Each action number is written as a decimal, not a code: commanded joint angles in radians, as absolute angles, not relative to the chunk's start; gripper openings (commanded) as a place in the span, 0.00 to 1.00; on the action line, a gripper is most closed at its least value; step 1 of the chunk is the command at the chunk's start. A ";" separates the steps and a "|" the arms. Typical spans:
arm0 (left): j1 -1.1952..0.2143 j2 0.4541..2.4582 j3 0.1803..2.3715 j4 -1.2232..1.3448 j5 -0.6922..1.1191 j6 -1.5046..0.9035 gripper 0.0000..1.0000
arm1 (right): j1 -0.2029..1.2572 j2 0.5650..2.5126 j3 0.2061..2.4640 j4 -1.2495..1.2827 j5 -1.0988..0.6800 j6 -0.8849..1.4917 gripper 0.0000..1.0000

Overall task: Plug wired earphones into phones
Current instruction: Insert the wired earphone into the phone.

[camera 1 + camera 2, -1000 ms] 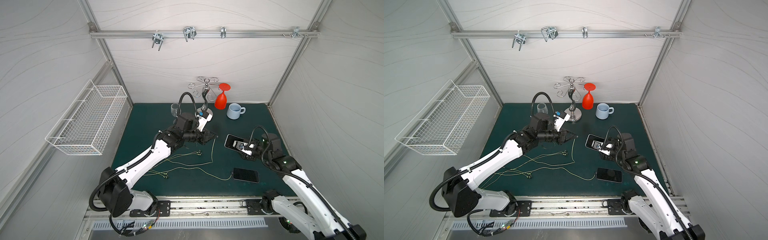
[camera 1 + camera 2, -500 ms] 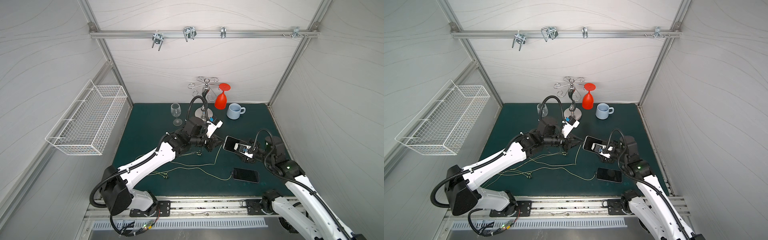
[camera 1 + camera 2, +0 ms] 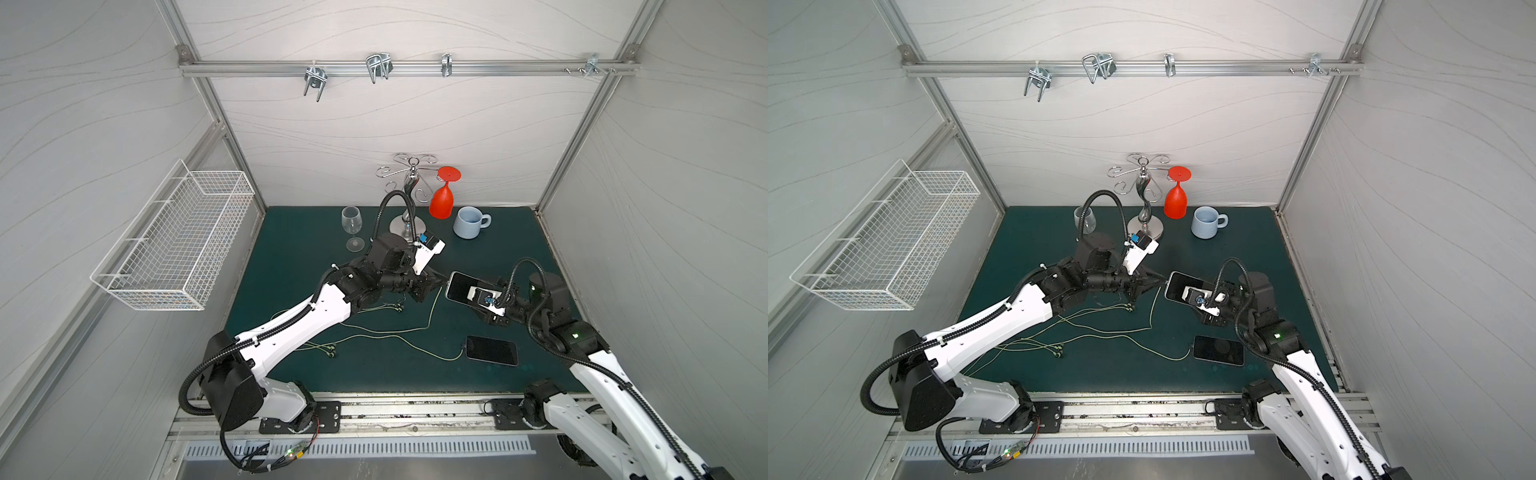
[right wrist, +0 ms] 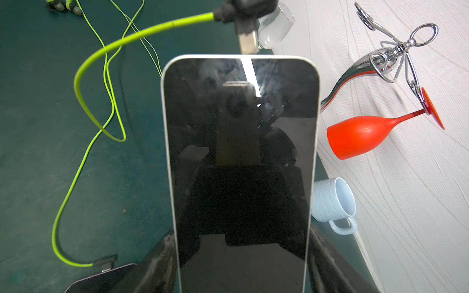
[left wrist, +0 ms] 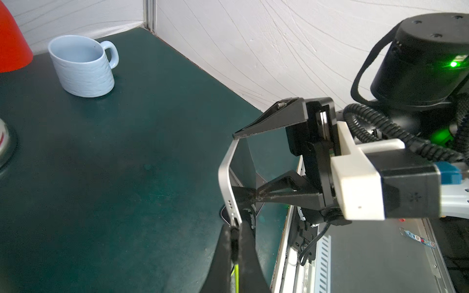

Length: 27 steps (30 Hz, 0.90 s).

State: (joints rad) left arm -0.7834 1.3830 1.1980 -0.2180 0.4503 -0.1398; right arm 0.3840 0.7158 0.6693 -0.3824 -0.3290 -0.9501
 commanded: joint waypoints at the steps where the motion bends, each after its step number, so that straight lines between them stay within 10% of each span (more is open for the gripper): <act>1: -0.781 1.378 1.198 -0.166 0.449 -0.169 0.00 | 0.393 0.695 0.672 -0.322 -0.345 -0.952 0.72; 27: -0.782 1.362 1.166 -0.122 0.429 -0.214 0.00 | 0.398 0.734 0.663 -0.296 -0.313 -0.997 0.72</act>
State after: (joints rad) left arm -0.7834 1.3693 1.1587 -0.1707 0.4217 -0.1997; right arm 0.3916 0.7361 0.6567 -0.3443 -0.2935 -0.9703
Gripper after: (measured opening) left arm 0.050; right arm 0.734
